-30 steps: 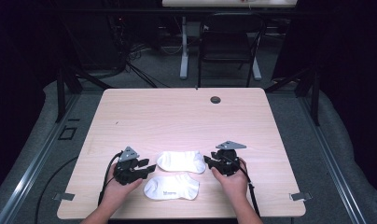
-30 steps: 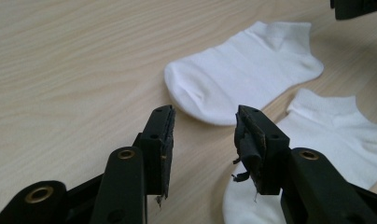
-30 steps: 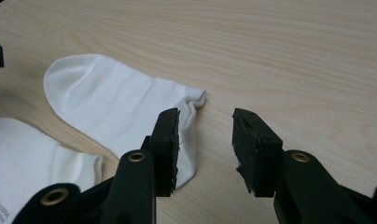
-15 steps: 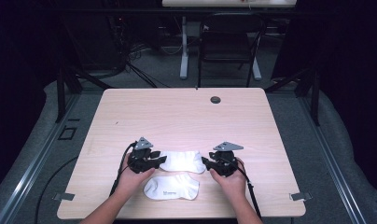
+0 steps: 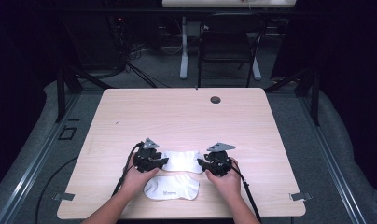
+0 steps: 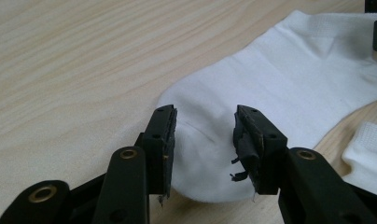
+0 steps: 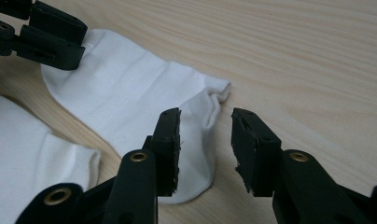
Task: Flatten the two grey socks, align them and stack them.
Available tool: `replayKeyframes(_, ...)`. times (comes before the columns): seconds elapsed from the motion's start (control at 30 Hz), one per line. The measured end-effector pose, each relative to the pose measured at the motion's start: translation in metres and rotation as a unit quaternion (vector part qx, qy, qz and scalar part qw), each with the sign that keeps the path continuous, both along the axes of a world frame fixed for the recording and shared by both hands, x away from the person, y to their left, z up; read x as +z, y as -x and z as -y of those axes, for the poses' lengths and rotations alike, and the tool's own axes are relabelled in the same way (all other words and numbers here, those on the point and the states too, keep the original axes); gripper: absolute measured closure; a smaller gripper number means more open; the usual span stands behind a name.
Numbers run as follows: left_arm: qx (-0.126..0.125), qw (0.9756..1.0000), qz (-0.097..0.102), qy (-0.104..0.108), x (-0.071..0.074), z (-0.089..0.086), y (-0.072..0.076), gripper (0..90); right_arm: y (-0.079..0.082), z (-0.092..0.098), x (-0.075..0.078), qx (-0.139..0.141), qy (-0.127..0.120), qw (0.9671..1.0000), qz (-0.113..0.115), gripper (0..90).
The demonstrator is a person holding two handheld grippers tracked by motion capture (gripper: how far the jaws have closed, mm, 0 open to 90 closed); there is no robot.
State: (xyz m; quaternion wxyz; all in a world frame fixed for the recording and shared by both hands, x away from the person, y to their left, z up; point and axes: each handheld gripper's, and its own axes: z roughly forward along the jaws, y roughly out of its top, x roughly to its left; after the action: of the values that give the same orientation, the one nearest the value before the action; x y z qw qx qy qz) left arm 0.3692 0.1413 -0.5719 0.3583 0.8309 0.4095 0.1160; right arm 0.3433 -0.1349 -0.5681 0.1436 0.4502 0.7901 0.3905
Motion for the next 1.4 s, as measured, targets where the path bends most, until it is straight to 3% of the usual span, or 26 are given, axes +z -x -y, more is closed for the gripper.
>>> replayKeyframes(0.27,-0.001,0.9999,0.010,0.000,-0.005,0.002,0.002,61.3,-0.003,-0.003,-0.007,0.002,-0.012,0.9998,-0.013,63.5)
replayKeyframes(0.47,0.002,0.9999,0.015,0.001,-0.006,0.000,0.002,67.9,-0.004,-0.010,-0.010,-0.002,0.000,0.9999,-0.013,66.6)
replayKeyframes(0.8,0.004,0.9998,0.020,-0.007,-0.006,0.000,0.002,79.4,-0.003,-0.009,-0.013,0.000,0.005,0.9997,-0.022,82.7)
replayKeyframes(1.03,0.004,1.0000,-0.001,0.007,-0.005,-0.002,-0.001,83.7,-0.004,-0.005,-0.013,0.000,-0.006,0.9993,-0.038,86.1)
replayKeyframes(1.4,0.008,0.9999,-0.004,0.011,-0.003,-0.003,-0.001,84.1,-0.004,-0.005,-0.012,0.001,-0.007,0.9993,-0.037,86.5)
